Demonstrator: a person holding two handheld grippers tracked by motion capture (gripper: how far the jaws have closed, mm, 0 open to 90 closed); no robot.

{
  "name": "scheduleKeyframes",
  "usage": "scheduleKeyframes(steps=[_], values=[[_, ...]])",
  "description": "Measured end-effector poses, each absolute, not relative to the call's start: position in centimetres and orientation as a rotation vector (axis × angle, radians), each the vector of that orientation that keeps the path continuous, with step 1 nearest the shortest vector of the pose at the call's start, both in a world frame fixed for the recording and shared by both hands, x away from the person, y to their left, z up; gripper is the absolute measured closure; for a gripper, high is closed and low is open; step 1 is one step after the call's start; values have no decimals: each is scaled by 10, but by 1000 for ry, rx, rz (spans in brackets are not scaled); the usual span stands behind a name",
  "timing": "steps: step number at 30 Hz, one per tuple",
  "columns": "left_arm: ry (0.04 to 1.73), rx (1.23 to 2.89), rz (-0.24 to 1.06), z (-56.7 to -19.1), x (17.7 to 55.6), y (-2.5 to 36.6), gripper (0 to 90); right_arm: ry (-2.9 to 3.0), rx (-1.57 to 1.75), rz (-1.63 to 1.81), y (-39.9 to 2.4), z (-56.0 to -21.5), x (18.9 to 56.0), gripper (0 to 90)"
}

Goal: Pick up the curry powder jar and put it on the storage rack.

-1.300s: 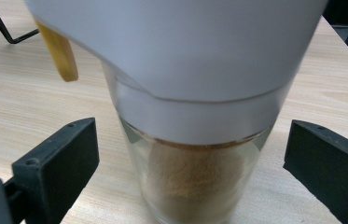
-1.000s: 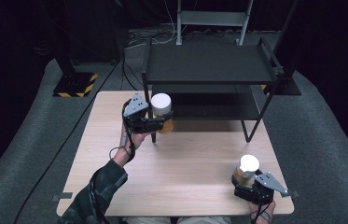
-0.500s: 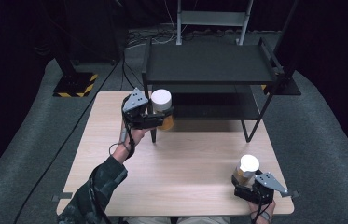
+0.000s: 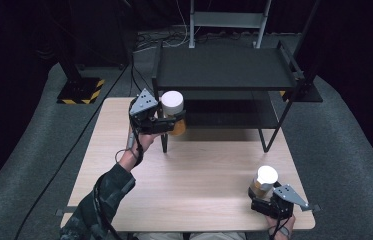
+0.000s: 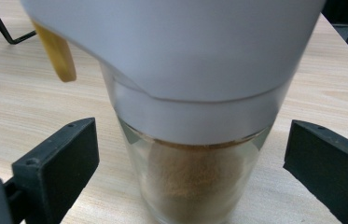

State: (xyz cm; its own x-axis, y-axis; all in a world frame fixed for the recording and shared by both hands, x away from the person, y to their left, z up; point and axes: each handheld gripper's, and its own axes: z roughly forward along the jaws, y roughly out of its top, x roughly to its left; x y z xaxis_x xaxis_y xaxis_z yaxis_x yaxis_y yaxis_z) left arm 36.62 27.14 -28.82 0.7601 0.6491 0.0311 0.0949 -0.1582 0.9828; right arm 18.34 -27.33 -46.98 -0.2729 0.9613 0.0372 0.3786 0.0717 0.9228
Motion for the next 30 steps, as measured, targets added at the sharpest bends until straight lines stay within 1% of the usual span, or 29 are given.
scheduleKeyframes(steps=[30], values=[[567, 1676, 539, -266, 373, 272, 350, 1728, 1338, 1187, -273, -470, 184, 19]])
